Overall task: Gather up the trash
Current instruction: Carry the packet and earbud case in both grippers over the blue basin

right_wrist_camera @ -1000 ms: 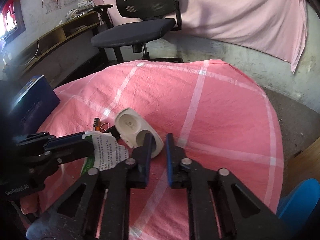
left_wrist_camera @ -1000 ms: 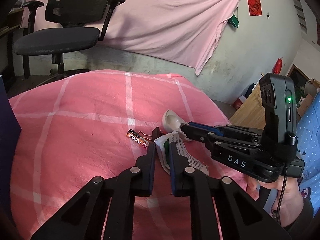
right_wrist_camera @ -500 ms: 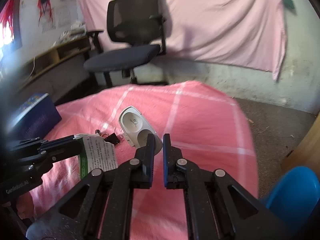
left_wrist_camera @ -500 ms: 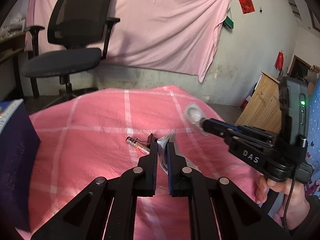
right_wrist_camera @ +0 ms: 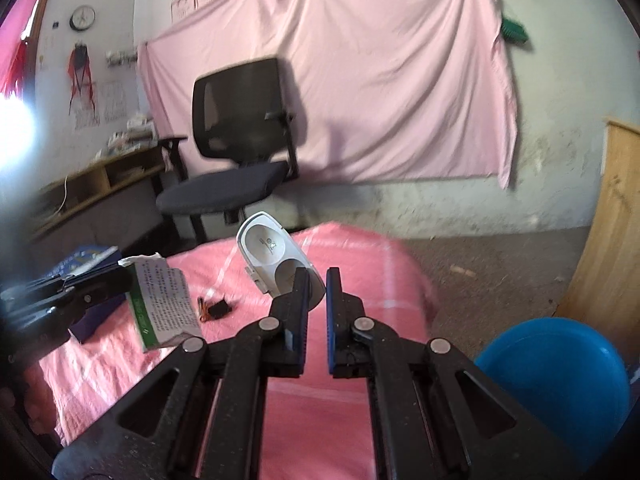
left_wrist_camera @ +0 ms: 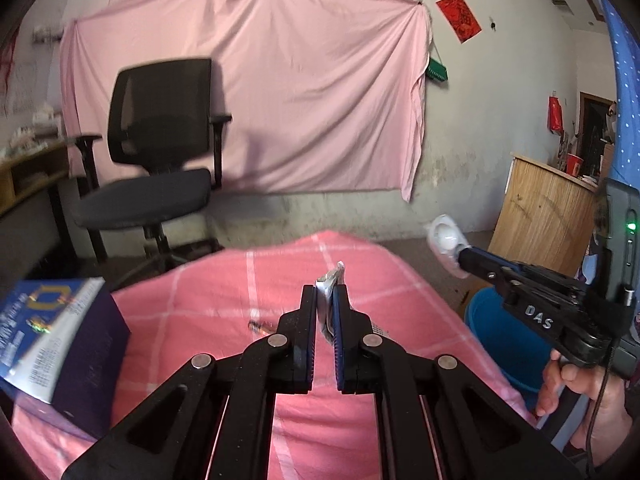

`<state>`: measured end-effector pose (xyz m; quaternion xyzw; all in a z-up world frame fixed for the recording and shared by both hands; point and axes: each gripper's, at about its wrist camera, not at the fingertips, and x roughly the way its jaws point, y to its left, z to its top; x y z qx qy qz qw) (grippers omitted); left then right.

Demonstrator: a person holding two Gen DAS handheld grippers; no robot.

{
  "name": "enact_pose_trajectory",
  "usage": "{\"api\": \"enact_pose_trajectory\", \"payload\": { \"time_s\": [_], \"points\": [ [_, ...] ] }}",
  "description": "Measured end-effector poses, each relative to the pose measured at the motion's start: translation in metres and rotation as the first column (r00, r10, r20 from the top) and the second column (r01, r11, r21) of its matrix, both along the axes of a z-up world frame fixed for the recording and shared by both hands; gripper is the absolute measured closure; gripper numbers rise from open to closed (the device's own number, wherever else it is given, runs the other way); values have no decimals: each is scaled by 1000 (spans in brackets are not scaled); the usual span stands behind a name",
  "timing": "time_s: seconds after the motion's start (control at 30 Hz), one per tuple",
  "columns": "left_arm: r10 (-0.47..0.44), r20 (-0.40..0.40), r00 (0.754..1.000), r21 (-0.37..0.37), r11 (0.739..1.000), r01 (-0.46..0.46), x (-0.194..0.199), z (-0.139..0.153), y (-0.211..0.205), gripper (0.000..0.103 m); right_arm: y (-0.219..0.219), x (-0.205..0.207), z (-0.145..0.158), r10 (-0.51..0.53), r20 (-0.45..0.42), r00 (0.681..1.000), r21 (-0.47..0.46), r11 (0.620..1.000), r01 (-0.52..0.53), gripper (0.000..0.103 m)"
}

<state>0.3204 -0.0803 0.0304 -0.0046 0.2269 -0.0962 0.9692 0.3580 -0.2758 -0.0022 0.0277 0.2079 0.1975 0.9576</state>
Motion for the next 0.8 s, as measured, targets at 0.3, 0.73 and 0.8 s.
{"api": "enact_pose_trajectory", "payload": {
  "time_s": [0.3, 0.73, 0.8],
  "points": [
    [12, 145, 989, 52, 998, -20, -30, 41, -36, 98, -41, -37, 31, -77, 129, 989, 71, 995, 69, 82],
    [-107, 278, 955, 119, 990, 77, -57, 83, -116, 98, -108, -88, 50, -221, 241, 945, 118, 973, 198, 82],
    [-134, 286, 949, 123, 987, 102, -59, 85, -133, 98, -120, -94, 50, -248, 246, 937, 117, 967, 225, 82]
  ]
}}
